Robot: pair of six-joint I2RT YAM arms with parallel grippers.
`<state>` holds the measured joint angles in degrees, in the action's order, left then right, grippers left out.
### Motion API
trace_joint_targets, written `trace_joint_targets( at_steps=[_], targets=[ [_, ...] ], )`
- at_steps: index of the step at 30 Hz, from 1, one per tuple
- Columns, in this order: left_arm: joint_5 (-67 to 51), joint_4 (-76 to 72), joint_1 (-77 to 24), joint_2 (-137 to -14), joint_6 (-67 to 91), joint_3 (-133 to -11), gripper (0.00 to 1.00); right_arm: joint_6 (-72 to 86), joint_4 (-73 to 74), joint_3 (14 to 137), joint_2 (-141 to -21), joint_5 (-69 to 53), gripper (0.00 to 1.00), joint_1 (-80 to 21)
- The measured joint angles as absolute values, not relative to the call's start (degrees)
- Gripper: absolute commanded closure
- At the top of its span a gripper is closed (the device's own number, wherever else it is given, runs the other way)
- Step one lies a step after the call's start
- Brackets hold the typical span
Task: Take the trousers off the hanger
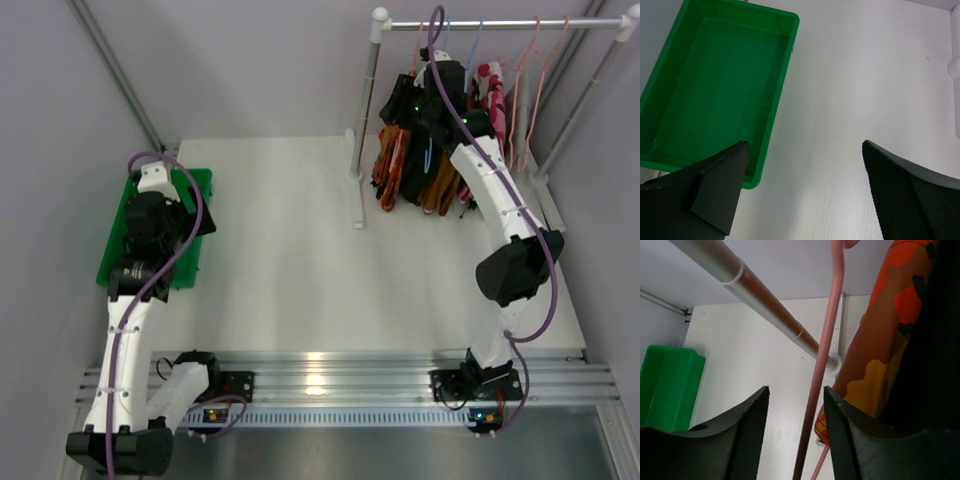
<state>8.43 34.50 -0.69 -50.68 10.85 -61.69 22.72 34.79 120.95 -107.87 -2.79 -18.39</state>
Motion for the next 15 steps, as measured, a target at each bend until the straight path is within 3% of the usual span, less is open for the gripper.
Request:
trace_joint_targets(
  at_steps=[6, 12, 15],
  targets=[
    [7.7, 34.7, -0.7, -50.8, 11.9, -62.3, 0.01, 25.6, 33.9, 123.1, -111.2, -6.4, 0.69, -16.0],
    [7.3, 34.7, -0.7, -50.8, 11.9, -62.5, 0.01, 27.7, 32.9, 123.5, -111.3, -10.1, 0.97, -15.2],
    [7.3, 34.7, -0.7, -50.8, 11.9, -62.5, 0.01, 29.2, 32.9, 123.5, -111.4, -11.9, 1.00, -14.9]
  ],
)
